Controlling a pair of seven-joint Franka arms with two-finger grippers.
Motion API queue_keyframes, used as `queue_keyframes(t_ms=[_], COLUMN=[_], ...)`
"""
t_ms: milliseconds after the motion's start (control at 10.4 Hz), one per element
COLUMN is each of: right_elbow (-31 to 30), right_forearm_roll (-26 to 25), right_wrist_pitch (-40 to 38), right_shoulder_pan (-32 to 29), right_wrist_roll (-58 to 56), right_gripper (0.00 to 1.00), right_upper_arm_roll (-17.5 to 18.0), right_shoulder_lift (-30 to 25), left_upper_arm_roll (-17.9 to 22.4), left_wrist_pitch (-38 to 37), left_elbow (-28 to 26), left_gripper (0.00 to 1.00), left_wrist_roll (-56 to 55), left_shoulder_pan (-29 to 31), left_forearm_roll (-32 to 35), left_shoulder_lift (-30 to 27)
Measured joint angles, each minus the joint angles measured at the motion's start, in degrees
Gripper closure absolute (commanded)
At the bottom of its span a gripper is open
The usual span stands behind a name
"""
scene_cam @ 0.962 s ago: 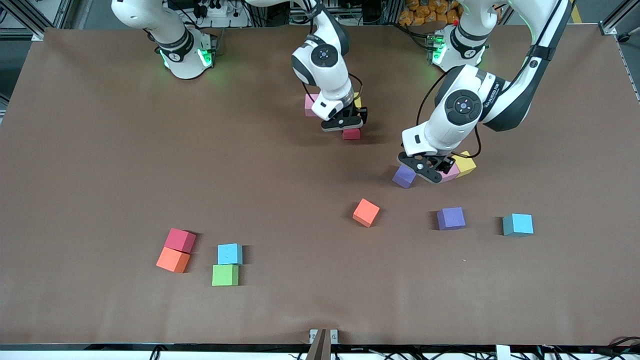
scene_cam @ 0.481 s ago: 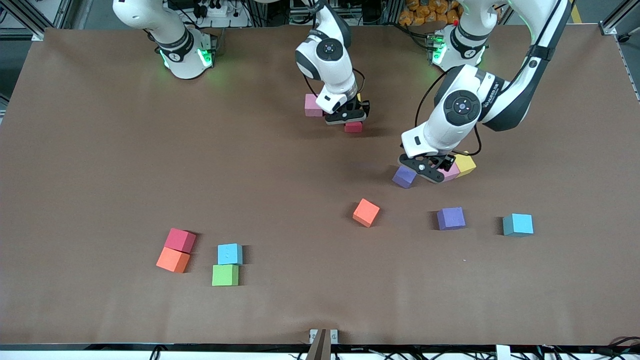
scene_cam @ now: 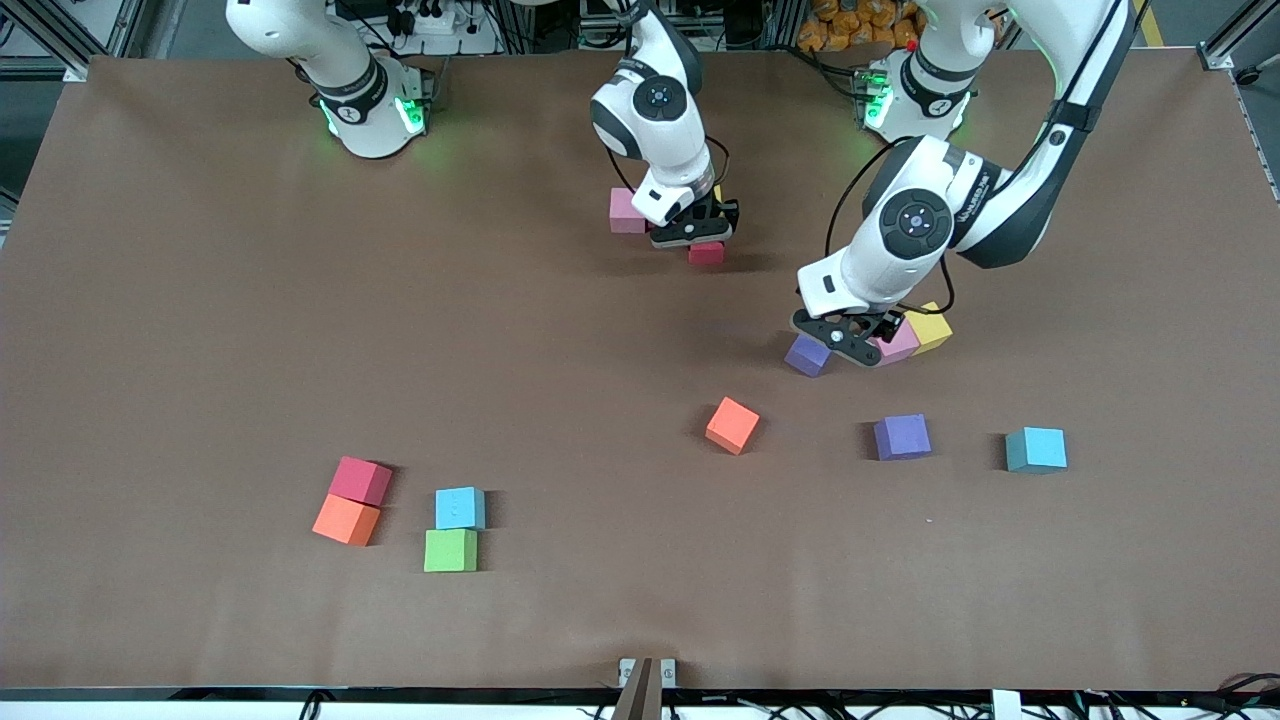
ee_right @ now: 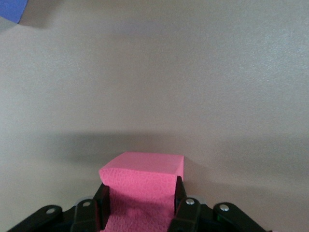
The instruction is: Form number 2 with 11 blocks
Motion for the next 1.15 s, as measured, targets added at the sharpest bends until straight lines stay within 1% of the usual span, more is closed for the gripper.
queue_keyframes(t_ms=[192,385,481,577,673,866,1154], right_elbow=[0.0,-0.1,-0.2,-0.2,-0.2,-0.4,-1.2], right_forearm_roll=[0.0,0.0,0.0,0.0,0.0,0.0,0.0], right_wrist_pitch=[0.0,0.0,0.1,0.1,0.2,0.1,-0.1], right_shoulder_pan=[0.1,0.3,0.4,0.5,0.5,0.6,0.6], right_wrist_roll=[0.3,0.4,0.5,0.5,0.6,1.1,2.8], right_gripper=[0.83,0.82,0.7,0.4,0.13,0.0,0.0], right_upper_arm_roll=[0.0,-0.1,-0.1,-0.2,-0.2,-0.2,-0.2], right_shoulder_lift=[0.0,0.0,0.0,0.0,0.0,0.0,0.0], left_upper_arm_roll=[0.0,-0.1,-0.1,-0.1,-0.1,-0.1,-0.1], left_wrist_pitch=[0.6,2.0,2.6,3.1,3.6,4.5,5.5], left_elbow=[0.0,0.0,0.0,0.0,0.0,0.0,0.1], left_gripper=[0.0,0.0,0.0,0.0,0.0,0.0,0.0], left_wrist_roll=[-0.1,-1.6,-2.6,-3.3,-3.6,-3.6,-4.2], left_shoulder_pan=[-0.2,-0.6,-1.1,-1.6,-2.0,-2.5,-2.6], left_forearm_roll=[1.6,5.8,6.9,7.2,7.2,7.2,9.2], left_shoulder_lift=[1.5,3.5,4.5,5.2,5.7,6.5,7.7])
